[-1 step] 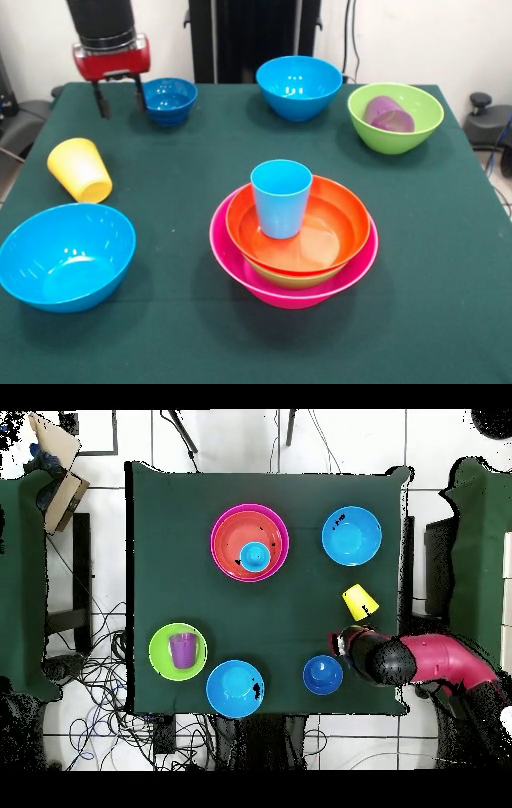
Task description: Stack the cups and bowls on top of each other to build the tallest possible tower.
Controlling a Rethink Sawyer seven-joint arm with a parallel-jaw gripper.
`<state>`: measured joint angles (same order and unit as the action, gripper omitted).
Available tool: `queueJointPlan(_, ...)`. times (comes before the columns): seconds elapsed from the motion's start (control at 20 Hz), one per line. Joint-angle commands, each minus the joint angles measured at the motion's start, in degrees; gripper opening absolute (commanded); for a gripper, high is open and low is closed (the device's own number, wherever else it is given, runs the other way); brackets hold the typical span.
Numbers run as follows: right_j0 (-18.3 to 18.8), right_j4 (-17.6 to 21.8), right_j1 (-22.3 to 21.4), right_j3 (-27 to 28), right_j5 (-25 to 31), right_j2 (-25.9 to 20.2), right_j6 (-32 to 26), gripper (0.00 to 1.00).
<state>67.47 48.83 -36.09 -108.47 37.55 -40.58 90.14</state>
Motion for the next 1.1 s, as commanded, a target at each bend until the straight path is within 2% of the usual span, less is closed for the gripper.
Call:
queueJointPlan(0.05,0.7,-1.5,-1.2,8.1,9.8,-5.0,-22.5,1.00)
queueJointPlan(0.3,2.5,-1.9,-0.6,10.8,13.2,-6.5,-26.2,1.00)
queueJointPlan(0.5,3.2,-1.9,-1.0,10.6,14.0,-7.3,-26.7,1.00)
queueJointPlan(0.75,2.7,-1.3,-1.4,8.4,12.6,-7.0,-24.9,1.00)
queueJointPlan(1.1,6.0,-1.4,-3.6,4.6,11.0,-7.5,-25.2,1.00)
